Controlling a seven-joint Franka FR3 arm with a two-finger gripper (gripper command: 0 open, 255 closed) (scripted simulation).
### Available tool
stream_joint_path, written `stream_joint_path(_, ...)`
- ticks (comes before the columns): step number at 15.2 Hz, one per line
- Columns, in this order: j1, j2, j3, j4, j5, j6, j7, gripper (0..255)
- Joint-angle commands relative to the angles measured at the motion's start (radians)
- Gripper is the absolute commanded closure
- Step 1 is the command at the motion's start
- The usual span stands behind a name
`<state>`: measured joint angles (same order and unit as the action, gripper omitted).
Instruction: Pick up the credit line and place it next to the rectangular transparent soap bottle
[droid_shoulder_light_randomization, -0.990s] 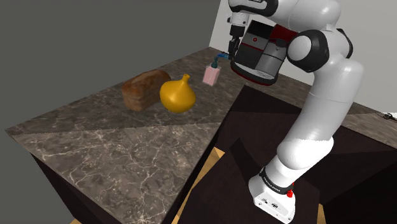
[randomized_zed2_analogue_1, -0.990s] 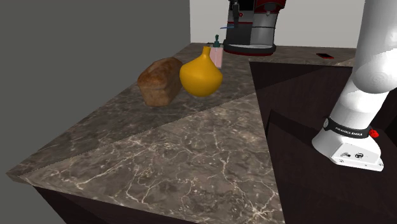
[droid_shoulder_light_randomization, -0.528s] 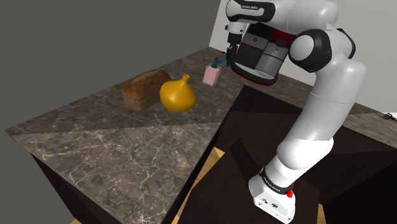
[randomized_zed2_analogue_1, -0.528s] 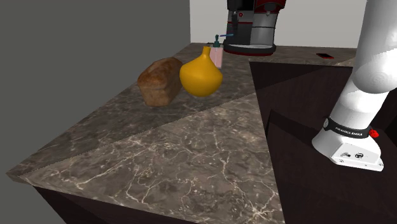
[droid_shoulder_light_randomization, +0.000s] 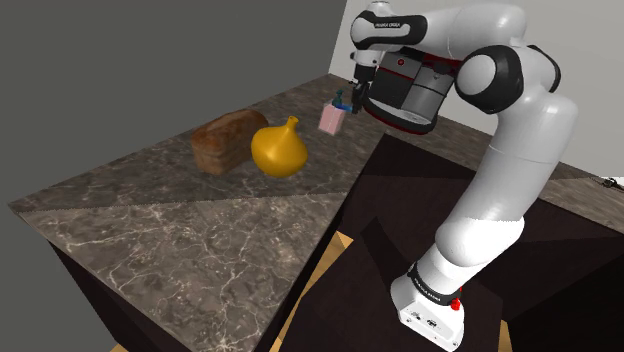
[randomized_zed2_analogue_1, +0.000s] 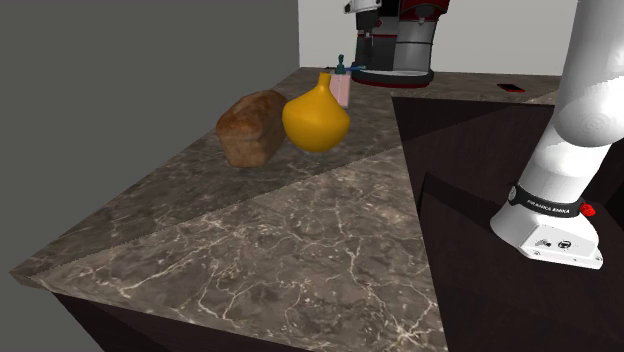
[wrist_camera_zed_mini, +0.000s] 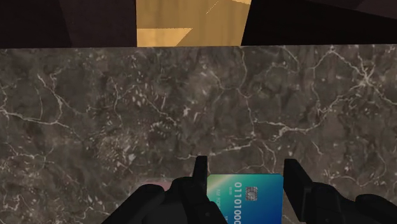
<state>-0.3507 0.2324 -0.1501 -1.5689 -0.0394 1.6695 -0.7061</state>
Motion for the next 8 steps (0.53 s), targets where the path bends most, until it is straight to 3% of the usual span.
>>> stream_joint_path(1, 0.001, 0.001, 0.001, -0.025, 0.000, 0.027, 0.003, 255)
stream_joint_path(8, 0.001, 0.012, 0.001, -0.105, 0.001, 0.117, 0.007, 255)
